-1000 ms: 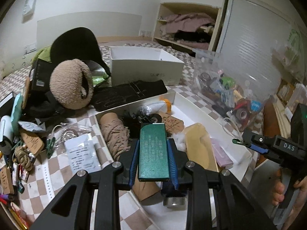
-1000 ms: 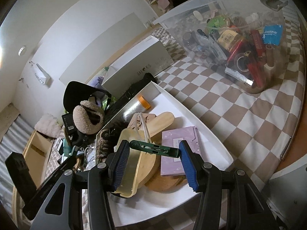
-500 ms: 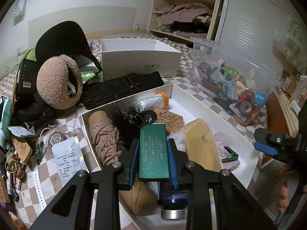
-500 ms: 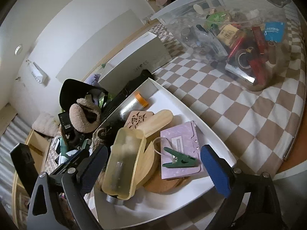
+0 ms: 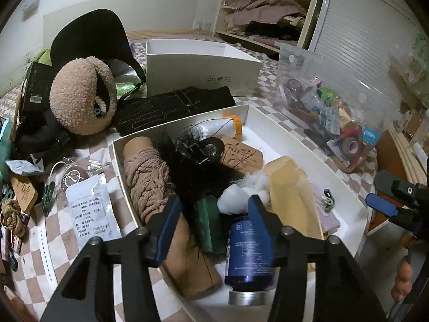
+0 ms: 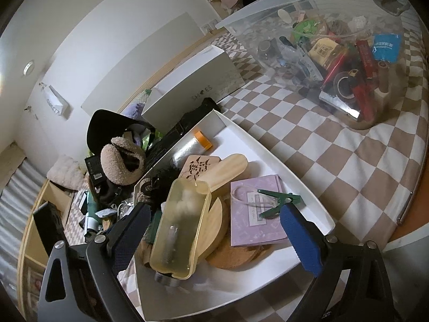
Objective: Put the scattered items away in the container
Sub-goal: 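Open the right tool to drop the green clip while the left tool releases the green block into the tray, then withdraw both open tools from the tray back over the cluttered bed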
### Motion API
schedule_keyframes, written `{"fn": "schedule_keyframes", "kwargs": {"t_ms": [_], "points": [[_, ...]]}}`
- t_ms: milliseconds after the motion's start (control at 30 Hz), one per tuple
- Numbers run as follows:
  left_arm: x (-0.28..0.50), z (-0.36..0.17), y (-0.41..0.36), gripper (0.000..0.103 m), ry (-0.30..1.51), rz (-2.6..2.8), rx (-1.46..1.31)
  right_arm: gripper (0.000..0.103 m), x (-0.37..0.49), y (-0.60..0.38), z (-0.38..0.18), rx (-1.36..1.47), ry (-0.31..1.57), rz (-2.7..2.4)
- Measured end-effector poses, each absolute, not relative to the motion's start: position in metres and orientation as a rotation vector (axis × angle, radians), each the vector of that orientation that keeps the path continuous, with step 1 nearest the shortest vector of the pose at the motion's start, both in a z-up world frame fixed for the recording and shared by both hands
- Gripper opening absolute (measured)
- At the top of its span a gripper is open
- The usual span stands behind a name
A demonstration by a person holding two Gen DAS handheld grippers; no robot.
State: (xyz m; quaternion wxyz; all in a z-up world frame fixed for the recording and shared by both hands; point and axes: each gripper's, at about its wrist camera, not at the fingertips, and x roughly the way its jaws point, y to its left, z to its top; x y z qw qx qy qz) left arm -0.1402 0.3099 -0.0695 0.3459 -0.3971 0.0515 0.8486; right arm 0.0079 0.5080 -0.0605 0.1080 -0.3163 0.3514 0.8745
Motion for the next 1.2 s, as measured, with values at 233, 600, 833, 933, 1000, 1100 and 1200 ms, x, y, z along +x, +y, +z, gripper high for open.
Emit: {"fn": "schedule_keyframes", "kwargs": {"t_ms": [233,600,833,933,1000,1100,1200], "points": [[-0.135,-0.060,0.300,0.060,0.122,2.209,-1.012,0.097,0.009,0.504,-0.056,-0.926,1.050,2.577],[-0.124,-0.042,0.286,0.063,0.119,2.216,-0.983,0.097,0.014,0.491,-0.041,-0.919,1.027,2.592],[-0.116,-0.030,0.274,0.088,0.096,2.244,-0.955,0.097,0.018,0.484,-0.032,-0.908,1.008,2.600],[-0.113,-0.025,0.269,0.098,0.094,2.248,-0.945,0.097,0.021,0.481,-0.028,-0.902,1.007,2.604],[-0.110,-0.022,0.266,0.100,0.097,2.254,-0.932,0.097,0.022,0.478,-0.026,-0.903,1.003,2.608],[-0.107,-0.019,0.261,0.100,0.109,2.260,-0.925,0.097,0.023,0.473,-0.023,-0.903,0.997,2.620],[-0.104,-0.015,0.254,0.100,0.112,2.273,-0.916,0.097,0.023,0.467,-0.020,-0.905,0.992,2.634]]}}
